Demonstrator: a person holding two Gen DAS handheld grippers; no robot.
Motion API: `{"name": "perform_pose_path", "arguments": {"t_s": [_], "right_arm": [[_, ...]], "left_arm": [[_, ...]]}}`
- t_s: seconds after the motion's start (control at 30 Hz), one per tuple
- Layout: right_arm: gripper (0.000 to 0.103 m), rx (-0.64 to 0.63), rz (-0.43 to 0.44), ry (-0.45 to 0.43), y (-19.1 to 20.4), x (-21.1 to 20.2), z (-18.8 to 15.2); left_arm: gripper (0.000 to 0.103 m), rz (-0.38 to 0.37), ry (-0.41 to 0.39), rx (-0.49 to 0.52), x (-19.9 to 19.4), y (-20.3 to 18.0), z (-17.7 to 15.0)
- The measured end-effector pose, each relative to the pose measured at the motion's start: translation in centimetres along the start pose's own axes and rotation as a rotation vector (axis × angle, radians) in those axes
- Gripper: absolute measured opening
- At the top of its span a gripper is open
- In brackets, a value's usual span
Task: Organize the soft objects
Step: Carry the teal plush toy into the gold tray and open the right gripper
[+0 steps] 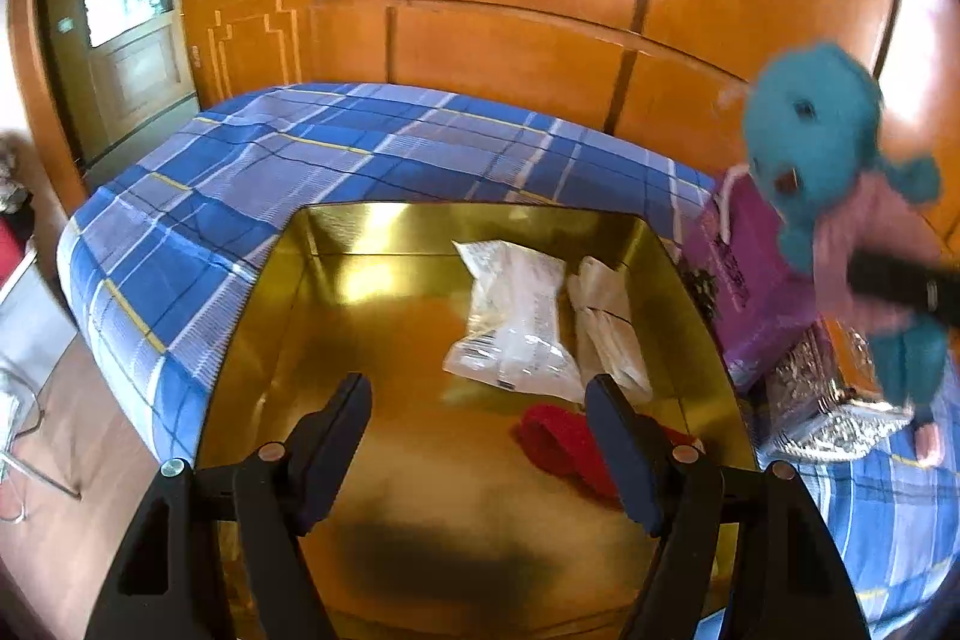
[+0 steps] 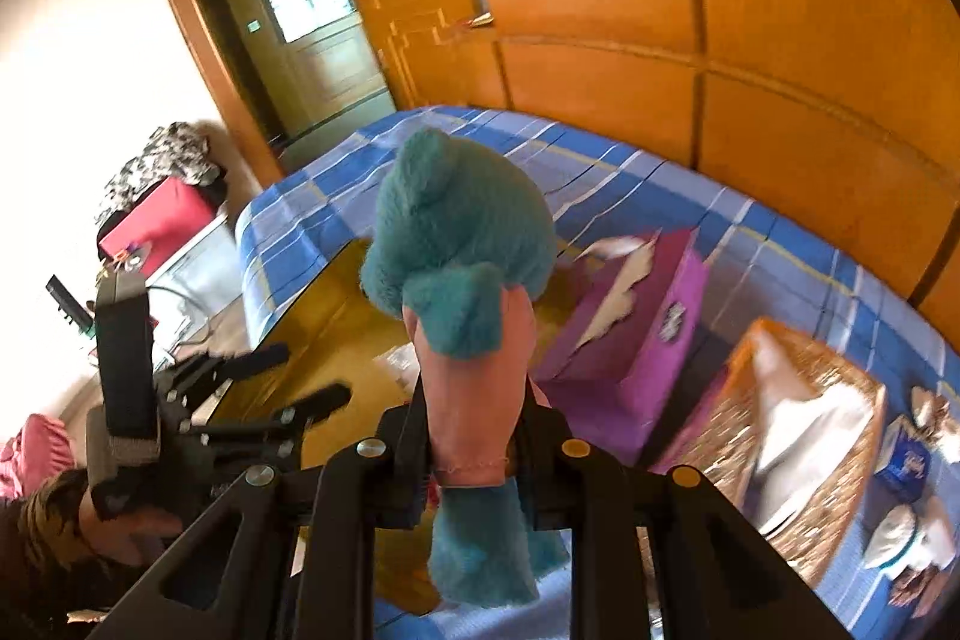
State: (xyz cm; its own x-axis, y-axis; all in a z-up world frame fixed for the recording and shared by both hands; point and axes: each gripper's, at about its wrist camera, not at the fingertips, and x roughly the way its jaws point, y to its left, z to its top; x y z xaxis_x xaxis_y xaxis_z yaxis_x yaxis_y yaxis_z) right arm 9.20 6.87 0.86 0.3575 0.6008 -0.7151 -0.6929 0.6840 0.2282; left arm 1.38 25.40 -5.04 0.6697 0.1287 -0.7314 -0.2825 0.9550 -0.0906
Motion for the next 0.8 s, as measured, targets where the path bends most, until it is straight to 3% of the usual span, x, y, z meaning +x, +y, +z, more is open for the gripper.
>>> {"name": "perform_pose_path", "arguments": {"t_s": [0.37, 0.67, 0.8], "right_arm": [[0.021, -0.079, 0.062, 0.119, 4.5, 4.5, -3.9], [0.022, -0.137, 0.052, 0.229, 5.9, 8.8, -6.1], [0.029, -0.141, 0.031, 0.266, 5.7, 9.9, -6.6]], "left_arm": [[0.074, 0.05, -0.028, -0.056, -0.8, 2.0, 0.2], [0.075, 0.046, -0.042, -0.063, -1.1, 2.2, 0.3], [0.075, 0.043, -0.042, -0.061, -1.1, 2.1, 0.3]]}}
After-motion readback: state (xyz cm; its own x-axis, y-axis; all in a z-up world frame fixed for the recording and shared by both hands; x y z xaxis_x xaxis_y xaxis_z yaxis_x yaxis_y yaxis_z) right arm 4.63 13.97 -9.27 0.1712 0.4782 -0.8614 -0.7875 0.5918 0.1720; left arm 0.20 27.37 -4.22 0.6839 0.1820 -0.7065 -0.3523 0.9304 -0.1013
